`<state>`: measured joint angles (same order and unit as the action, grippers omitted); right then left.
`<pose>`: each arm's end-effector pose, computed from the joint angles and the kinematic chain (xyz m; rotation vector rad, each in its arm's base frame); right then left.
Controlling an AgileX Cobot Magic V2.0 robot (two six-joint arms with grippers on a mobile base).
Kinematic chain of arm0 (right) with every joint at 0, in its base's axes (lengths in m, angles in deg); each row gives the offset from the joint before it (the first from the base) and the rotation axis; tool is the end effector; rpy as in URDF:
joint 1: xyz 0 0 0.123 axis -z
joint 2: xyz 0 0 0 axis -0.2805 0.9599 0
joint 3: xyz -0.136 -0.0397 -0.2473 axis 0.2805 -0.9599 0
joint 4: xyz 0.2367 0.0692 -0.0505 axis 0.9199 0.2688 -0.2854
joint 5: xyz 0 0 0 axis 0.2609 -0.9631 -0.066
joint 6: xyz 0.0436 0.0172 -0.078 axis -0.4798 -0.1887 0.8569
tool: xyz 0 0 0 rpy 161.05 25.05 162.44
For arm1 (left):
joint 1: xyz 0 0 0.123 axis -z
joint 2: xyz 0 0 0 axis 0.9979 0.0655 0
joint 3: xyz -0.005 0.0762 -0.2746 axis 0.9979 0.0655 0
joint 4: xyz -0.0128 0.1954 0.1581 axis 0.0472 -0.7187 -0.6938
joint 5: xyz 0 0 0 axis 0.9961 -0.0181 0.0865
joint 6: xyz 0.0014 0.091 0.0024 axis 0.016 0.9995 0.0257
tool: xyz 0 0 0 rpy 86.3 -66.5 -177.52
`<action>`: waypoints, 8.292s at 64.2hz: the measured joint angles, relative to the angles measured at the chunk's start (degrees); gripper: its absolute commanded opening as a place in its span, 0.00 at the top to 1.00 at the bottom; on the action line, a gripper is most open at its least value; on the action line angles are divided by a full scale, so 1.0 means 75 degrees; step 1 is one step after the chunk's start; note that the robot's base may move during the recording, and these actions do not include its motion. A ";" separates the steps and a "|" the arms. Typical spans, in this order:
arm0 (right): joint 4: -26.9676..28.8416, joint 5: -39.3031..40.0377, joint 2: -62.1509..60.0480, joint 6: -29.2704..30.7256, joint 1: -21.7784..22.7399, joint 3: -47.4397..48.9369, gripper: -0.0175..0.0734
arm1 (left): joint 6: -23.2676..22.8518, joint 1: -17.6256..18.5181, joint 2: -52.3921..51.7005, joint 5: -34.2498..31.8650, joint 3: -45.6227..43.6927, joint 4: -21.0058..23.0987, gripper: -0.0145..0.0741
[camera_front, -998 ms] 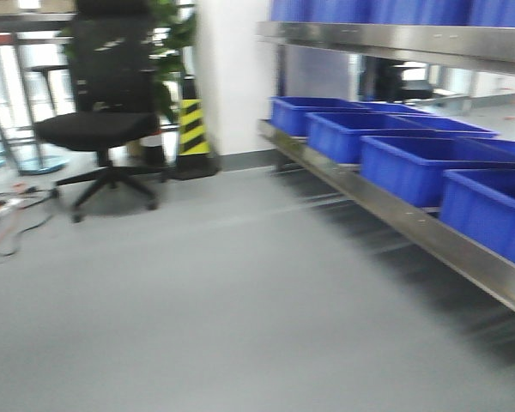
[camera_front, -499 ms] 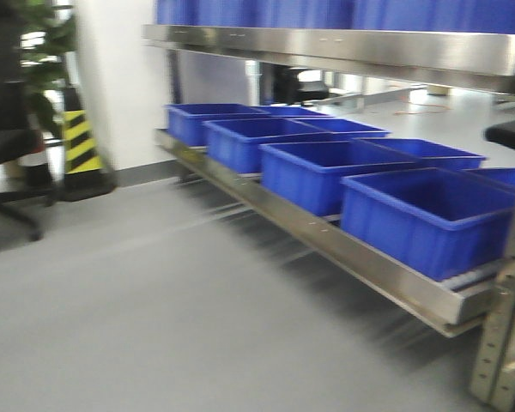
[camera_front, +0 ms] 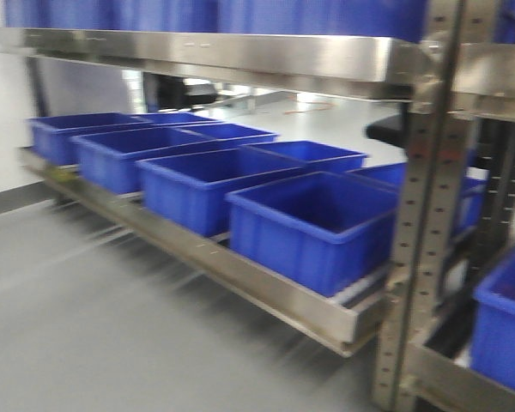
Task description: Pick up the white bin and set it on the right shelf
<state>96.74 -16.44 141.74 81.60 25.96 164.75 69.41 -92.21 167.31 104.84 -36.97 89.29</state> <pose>0.2591 0.0337 0.4745 -0.1811 1.4577 1.2438 0.3095 -0.0481 0.4675 0.2707 1.5493 -1.3213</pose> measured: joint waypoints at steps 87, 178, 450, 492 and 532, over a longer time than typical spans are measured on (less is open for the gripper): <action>0.0000 0.0067 0.0000 0.0000 0.0000 0.0000 0.55 | 0.0000 0.0010 0.0000 0.0028 0.0000 0.0000 0.93; 0.0000 0.0149 0.0000 0.0000 0.0000 0.0000 0.55 | 0.0000 0.0028 0.0000 0.0028 0.0000 0.0000 0.93; -0.2100 0.1515 0.4139 0.0025 -0.0707 0.1965 0.11 | 0.0023 0.1517 0.2508 -0.1995 -0.1493 -0.3830 0.29; -0.3683 0.1446 0.3877 0.0068 0.0074 0.3115 0.11 | 0.0023 0.1396 0.1793 -0.2498 -0.1493 -0.5176 0.29; -0.4596 0.0906 0.1985 -0.0237 0.0232 0.3131 0.68 | 0.0023 0.1396 0.0540 -0.2073 -0.1493 -0.5203 0.66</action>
<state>62.27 -9.64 156.63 79.82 27.70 188.23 69.58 -81.74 171.36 89.29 -48.17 50.26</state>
